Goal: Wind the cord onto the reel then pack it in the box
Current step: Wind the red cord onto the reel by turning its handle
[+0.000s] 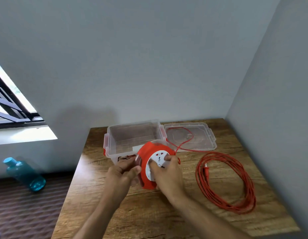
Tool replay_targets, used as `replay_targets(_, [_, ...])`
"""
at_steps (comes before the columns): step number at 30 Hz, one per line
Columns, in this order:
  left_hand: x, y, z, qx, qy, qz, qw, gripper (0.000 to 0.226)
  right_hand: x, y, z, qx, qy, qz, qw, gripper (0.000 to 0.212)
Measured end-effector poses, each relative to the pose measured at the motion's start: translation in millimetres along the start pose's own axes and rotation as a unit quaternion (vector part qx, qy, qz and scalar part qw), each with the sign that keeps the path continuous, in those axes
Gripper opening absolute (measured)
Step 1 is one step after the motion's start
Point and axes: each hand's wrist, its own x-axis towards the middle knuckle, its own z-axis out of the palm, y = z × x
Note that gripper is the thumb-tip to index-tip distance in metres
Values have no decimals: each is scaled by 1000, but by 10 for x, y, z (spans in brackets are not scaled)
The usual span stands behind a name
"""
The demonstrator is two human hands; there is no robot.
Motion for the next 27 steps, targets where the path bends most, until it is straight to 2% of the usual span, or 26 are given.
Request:
replay_targets(2, [-29,-20,21,5,3,6,1000,39,-5,-6,16,90,-16,45,995,50])
replay_targets(6, [-20,0,57,91,-15,33,995,22,-25,7,-15,94,-37,18,995,50])
replay_targets(7, [-5,-5,54,108,-4,33,994,19,-30,-4,-40,68,-54,2,996,52])
replay_targets(8, [-4,18,47,105,7,24,994,16,-22,-5,-87,-4,-59,-31,998,54])
replay_targets(9, [13,28,29,91,11,15,996,10,3,-16,-168,-131,-46,-91,986,53])
replay_targets(10, [22,63,0,74,11,0,997,3,43,-10,-266,-274,-18,-175,946,49])
replay_targets(11, [53,69,-35,65,14,-2,998,12,85,3,-368,-378,-10,-269,886,45])
replay_targets(12, [75,106,-73,67,13,-13,998,17,119,-1,-472,-432,-33,-362,826,46])
replay_targets(14, [134,166,-131,95,-11,-32,995,20,168,-16,-665,-492,-129,-499,702,60])
replay_targets(15, [164,176,-153,111,-31,-41,992,21,188,-27,-726,-509,-164,-540,650,65])
replay_targets(16, [187,196,-165,129,-52,-55,989,22,202,-40,-770,-521,-194,-561,613,67])
replay_targets(18, [231,227,-162,161,-86,-74,980,27,229,-71,-793,-538,-239,-580,563,70])
replay_targets(21, [292,265,-127,182,-111,-98,972,28,237,-93,-785,-543,-284,-594,521,74])
replay_targets(24, [357,305,-136,184,-125,-123,967,31,281,-180,-824,-554,-281,-632,464,80])
replay_targets(26, [397,331,-159,186,-131,-132,965,33,320,-227,-827,-551,-279,-647,446,72])
replay_targets(27, [410,341,-170,185,-135,-133,964,34,337,-229,-803,-549,-301,-630,459,64])
